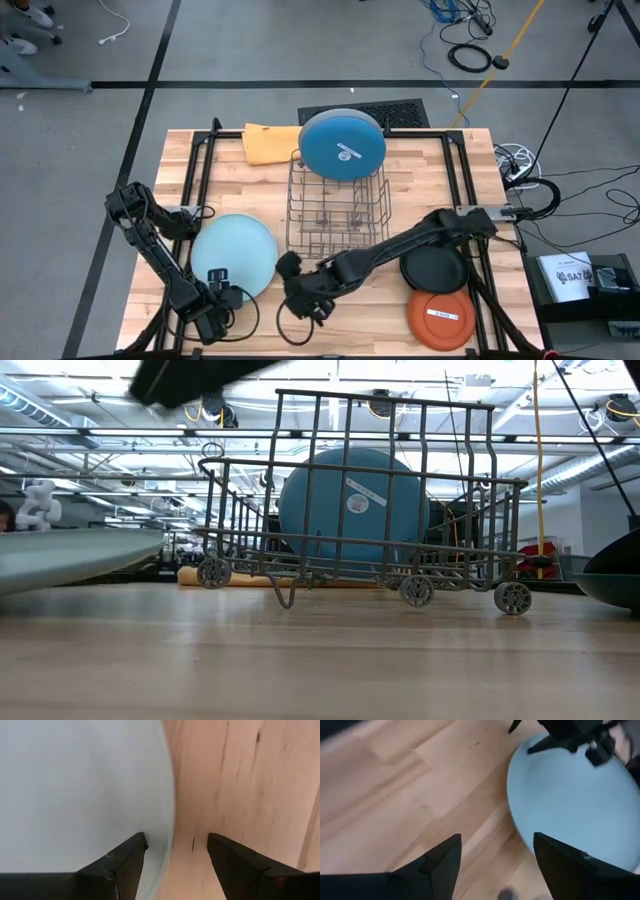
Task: Sort dishes
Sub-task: Put the light blue plate into the dish rack
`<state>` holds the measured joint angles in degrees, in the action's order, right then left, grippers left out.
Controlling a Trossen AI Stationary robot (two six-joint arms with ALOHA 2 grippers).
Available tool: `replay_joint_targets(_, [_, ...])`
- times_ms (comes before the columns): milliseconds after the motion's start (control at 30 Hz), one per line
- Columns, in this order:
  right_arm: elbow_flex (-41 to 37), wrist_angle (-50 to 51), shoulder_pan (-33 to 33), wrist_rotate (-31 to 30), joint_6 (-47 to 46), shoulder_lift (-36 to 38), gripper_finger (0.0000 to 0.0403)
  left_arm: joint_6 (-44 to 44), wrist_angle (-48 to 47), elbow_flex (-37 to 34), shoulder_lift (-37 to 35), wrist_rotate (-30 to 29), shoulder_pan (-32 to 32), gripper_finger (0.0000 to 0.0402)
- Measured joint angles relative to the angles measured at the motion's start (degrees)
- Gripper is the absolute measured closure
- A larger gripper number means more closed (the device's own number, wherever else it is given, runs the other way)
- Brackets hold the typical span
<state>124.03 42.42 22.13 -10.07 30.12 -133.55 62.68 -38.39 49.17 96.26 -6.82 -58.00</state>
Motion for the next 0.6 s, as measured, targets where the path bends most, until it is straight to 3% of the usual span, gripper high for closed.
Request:
replay_joint_targets(267, [0.0, -17.3, 0.0, -12.6, 12.9, -10.2, 0.0161, -0.2, 6.0, -0.1, 0.2, -3.7, -0.4, 0.0179])
replay_joint_targets(600, [0.0, -20.5, -0.1, -17.5, 14.8, -15.1, 0.0165, -2.3, 9.8, -0.1, 0.2, -4.2, -1.0, 0.0179])
